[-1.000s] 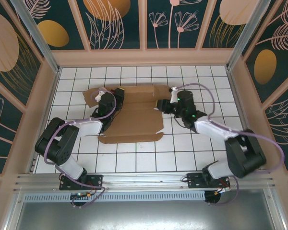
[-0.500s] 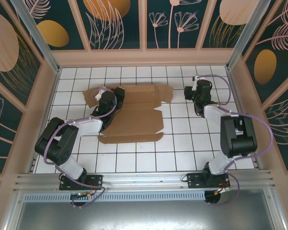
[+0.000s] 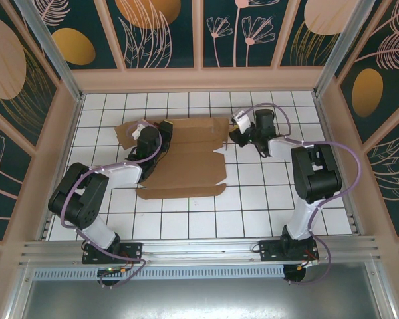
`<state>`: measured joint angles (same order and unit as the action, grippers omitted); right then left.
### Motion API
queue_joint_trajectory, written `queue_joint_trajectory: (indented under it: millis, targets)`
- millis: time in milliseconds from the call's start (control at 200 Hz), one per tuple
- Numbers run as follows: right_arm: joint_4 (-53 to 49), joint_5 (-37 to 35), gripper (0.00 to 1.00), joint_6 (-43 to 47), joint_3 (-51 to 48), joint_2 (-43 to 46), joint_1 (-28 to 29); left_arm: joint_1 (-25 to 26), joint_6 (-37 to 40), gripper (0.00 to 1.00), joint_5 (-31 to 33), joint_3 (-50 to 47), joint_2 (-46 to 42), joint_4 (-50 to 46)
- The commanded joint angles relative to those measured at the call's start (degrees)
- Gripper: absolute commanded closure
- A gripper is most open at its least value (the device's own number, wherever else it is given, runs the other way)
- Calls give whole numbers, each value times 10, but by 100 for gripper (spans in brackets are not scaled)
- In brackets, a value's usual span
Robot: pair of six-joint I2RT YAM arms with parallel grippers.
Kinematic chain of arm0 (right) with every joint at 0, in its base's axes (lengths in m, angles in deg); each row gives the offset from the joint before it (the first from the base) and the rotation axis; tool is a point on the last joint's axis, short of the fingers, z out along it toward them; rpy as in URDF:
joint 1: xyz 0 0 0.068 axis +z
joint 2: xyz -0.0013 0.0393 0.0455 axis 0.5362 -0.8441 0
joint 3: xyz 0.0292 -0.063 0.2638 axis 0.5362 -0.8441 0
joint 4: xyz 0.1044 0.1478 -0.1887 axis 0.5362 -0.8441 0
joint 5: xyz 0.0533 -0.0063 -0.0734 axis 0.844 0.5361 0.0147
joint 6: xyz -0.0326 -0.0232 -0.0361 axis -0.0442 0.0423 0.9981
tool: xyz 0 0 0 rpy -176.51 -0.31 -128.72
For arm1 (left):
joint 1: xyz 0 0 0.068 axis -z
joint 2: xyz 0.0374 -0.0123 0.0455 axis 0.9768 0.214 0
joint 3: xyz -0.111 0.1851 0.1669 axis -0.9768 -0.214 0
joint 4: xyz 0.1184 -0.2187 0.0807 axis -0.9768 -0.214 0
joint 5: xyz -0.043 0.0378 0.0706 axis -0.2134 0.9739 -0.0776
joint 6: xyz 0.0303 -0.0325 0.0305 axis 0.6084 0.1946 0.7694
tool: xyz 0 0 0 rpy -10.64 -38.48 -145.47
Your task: Fold the paper box
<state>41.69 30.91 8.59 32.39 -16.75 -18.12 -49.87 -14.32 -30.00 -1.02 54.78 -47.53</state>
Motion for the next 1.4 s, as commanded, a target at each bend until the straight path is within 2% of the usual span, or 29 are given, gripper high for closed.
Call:
queue_joint_trajectory:
  millis: [0,215,345,470,606,731,891,1076,1391]
  targets:
    - [-30,78,79,41,-8,22,4,-1,18,100,-6,-14,8,-74]
    - [-8,116,77,8,-15,30,11,-2,22,100,-11,0,16,-74]
    - [-14,104,77,24,-1,22,31,-2,21,100,-15,2,18,-70]
    - [8,75,80,29,-8,26,20,-2,22,100,-16,-3,16,-69]
    - [46,13,81,87,-35,41,14,-3,24,100,-20,-11,14,-60]
    - [37,3,83,144,-17,28,9,-4,27,100,-29,-14,19,-52]
    - [3,-8,77,216,18,3,7,-7,32,100,-38,-14,19,-50]
    - [-68,26,65,274,57,-26,-2,-10,38,100,-40,-10,18,-54]
    - [-46,40,66,288,64,-39,32,-13,43,100,-49,-1,27,-51]
